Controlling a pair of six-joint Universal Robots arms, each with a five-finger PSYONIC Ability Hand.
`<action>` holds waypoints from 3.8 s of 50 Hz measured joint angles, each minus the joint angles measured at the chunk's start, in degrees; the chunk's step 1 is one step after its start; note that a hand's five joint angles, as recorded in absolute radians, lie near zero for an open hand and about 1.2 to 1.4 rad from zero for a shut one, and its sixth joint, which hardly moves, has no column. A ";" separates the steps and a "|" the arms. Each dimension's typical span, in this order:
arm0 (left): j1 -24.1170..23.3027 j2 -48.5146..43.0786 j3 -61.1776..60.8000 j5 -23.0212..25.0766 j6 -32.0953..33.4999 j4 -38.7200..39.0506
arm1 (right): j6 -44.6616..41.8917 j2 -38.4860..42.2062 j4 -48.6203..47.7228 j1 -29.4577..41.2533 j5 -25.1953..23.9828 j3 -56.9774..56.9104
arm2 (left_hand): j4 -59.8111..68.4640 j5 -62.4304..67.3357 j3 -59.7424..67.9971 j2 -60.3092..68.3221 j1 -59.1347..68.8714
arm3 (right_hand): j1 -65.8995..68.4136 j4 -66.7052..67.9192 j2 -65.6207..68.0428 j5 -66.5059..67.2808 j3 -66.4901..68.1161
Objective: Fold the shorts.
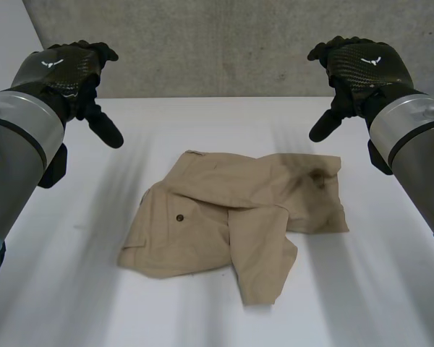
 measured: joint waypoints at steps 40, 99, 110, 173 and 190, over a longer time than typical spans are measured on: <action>3.04 -4.84 -38.10 17.49 17.43 23.63 | -13.28 0.65 -9.37 -5.28 -10.90 21.28 | 12.26 11.70 11.31 12.29 13.14 | 0.00 0.00 0.00 0.00 0.00; -1.76 -14.45 0.08 4.08 21.69 41.36 | -16.14 1.01 -12.13 -5.54 -9.09 25.53 | 56.55 52.93 55.46 56.91 54.01 | 0.01 0.00 0.00 0.00 0.00; -16.55 -25.32 -0.17 15.65 18.61 40.22 | -15.61 0.32 -15.05 -9.73 -1.59 24.71 | 56.55 52.93 55.50 56.96 54.01 | 0.01 0.00 0.00 0.00 0.00; -15.72 -5.65 -35.64 -8.67 -3.32 2.65 | -52.11 11.92 -10.39 -15.37 -37.66 29.98 | 6.81 6.11 5.67 6.84 7.94 | 16.52 18.99 20.07 16.88 20.81; -13.24 -5.09 -34.71 -8.72 -1.72 9.92 | -50.95 12.81 -14.15 -14.99 -35.42 28.60 | 56.32 53.28 54.92 56.31 52.77 | 42.61 54.29 54.48 51.55 54.80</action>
